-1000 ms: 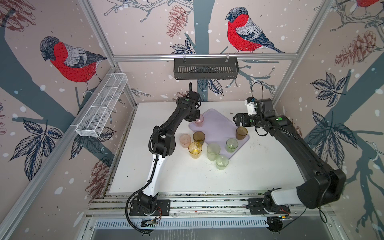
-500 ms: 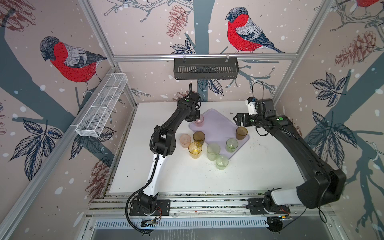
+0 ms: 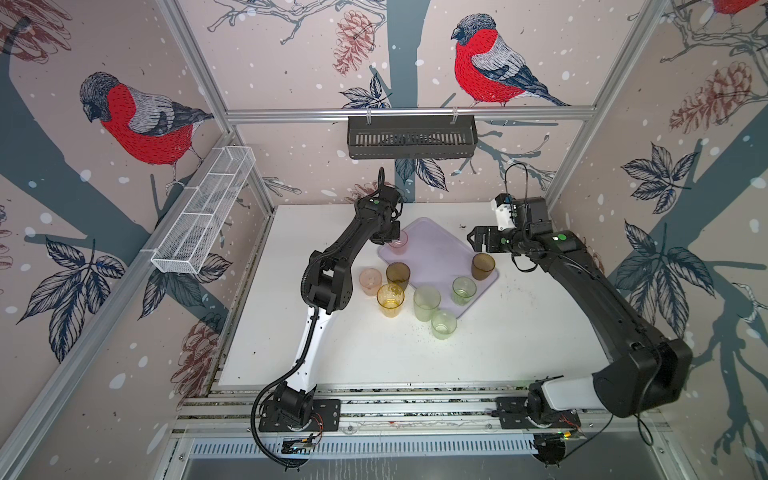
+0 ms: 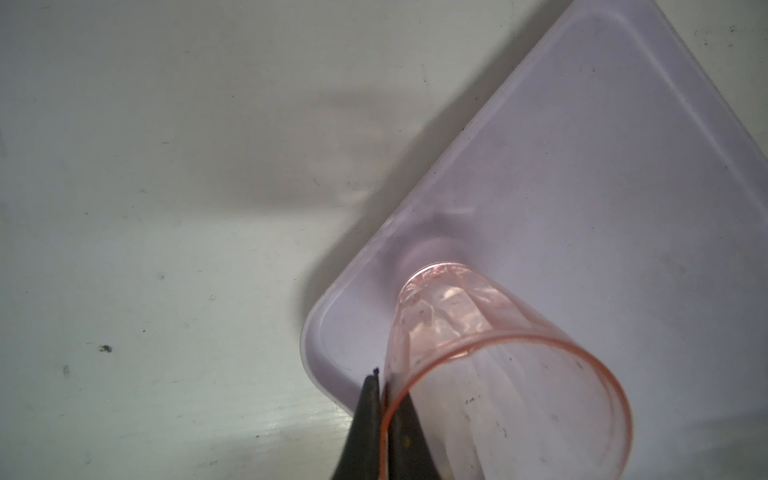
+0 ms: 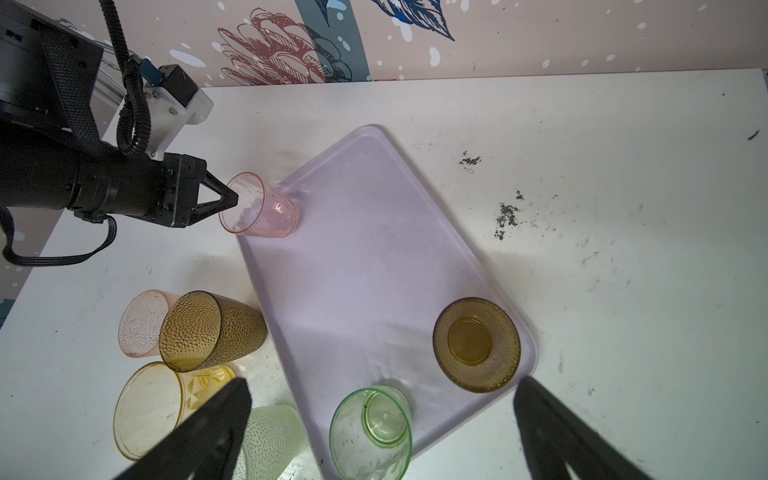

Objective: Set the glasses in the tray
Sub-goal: 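Carry the pink glass onto the tray corner and lower it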

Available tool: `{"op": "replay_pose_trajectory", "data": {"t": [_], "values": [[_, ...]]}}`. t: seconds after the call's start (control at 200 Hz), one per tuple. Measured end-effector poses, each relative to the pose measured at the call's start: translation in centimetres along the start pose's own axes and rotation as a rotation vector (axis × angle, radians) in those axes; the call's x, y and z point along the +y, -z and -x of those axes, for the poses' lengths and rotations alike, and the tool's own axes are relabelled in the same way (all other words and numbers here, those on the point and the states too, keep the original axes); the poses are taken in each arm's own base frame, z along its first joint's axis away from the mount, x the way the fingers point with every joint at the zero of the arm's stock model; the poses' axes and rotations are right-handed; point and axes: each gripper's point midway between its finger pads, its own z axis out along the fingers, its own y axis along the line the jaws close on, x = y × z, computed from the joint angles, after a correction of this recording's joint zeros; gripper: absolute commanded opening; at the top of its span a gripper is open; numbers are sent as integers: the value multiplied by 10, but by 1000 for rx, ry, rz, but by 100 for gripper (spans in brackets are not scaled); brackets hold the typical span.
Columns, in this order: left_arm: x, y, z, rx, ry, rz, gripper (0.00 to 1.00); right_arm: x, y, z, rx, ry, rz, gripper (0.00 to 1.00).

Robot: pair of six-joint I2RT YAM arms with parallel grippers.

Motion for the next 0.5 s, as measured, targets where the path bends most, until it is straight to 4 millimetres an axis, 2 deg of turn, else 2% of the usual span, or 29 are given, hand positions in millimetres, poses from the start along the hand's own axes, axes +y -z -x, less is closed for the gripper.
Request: {"op": "replay_pose_trajectory", "data": {"t": [0.5], "values": [[-1,-2,2,-8,15,-4,0,-3,0,1,-2,-6,-6,100]]}}
